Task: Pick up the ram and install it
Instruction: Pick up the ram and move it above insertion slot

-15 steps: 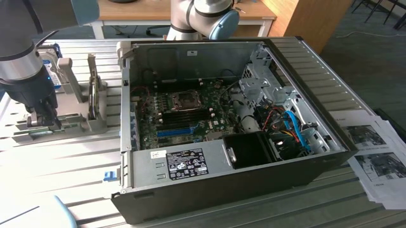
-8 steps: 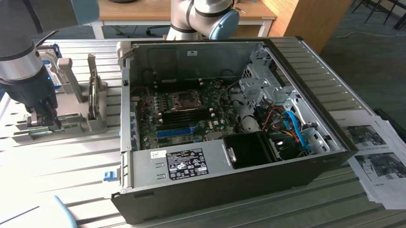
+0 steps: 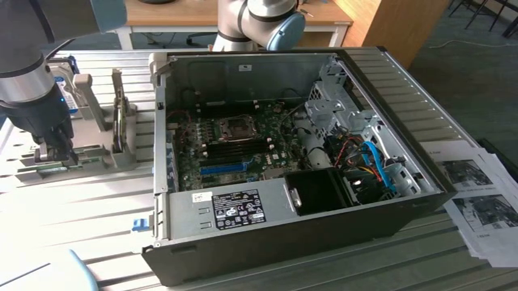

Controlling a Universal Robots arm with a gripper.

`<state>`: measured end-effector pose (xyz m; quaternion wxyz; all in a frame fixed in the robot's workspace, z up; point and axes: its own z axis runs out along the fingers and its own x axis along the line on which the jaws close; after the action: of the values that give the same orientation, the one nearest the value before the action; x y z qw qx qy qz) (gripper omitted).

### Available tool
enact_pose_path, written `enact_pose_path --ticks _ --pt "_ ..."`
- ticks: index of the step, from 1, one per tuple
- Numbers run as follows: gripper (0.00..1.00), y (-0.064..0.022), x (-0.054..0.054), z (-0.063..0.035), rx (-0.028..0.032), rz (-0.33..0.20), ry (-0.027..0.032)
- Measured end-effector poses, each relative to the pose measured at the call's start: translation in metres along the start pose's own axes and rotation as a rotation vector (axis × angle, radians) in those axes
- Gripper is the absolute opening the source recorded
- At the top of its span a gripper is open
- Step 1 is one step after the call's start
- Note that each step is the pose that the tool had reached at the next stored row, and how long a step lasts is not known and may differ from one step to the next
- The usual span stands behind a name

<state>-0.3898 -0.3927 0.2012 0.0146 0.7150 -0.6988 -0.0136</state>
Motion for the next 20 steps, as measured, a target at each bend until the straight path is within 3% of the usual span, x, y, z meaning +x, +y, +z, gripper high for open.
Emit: enact_pose_path --ticks 8,20 --pt "0.11 0.0001 0.000 -0.0040 0.0000 0.000 0.0000" --pt "0.11 0.0007 0.000 -0.0189 0.0000 0.000 0.0000"
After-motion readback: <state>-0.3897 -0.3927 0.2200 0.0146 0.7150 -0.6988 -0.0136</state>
